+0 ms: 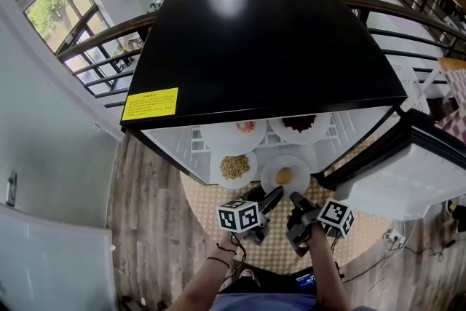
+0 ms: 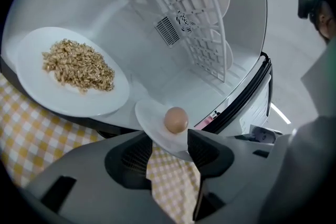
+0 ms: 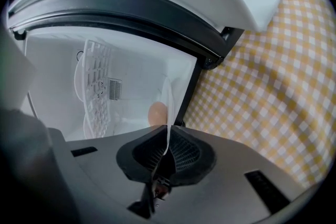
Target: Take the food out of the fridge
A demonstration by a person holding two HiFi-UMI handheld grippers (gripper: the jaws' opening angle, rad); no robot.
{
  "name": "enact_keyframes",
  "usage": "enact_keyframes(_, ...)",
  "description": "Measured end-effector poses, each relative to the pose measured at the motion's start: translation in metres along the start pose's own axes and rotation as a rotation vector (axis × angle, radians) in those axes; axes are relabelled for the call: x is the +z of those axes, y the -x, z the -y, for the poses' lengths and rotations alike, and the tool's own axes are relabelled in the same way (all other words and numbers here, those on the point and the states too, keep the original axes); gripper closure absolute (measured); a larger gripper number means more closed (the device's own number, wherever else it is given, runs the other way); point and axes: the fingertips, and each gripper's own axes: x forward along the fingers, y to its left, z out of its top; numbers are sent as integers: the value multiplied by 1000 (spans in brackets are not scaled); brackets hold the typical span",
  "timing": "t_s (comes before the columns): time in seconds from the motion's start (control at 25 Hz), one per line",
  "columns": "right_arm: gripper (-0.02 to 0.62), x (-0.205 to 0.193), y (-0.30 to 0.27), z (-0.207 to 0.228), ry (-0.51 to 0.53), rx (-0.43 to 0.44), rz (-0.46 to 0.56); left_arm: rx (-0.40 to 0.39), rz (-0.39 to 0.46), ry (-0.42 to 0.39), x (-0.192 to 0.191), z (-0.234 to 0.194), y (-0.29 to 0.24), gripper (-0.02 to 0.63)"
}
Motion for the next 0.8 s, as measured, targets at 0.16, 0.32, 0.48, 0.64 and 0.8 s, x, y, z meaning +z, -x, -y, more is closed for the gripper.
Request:
enact_keyframes(0.16,569,-8,10,-2,32,2,-21,-3,10,-12,-5,8,11,388)
enact_keyframes(0.32,568,-16,21,-8,53,10,-22,-10,15,-63,-3,19,22,388)
enact_keyframes(0.48,568,-26,34,-21,63,50,-22,-14,36,-85,1,35,38,388)
enact_keyframes(0.64,568,-42,50,-36,85,86,-31,-18,60,-114,6,53,61,388)
enact_keyframes(0.8,568,-60,66,-52,117,119,-42,-12,81,-157,10,70,87,388)
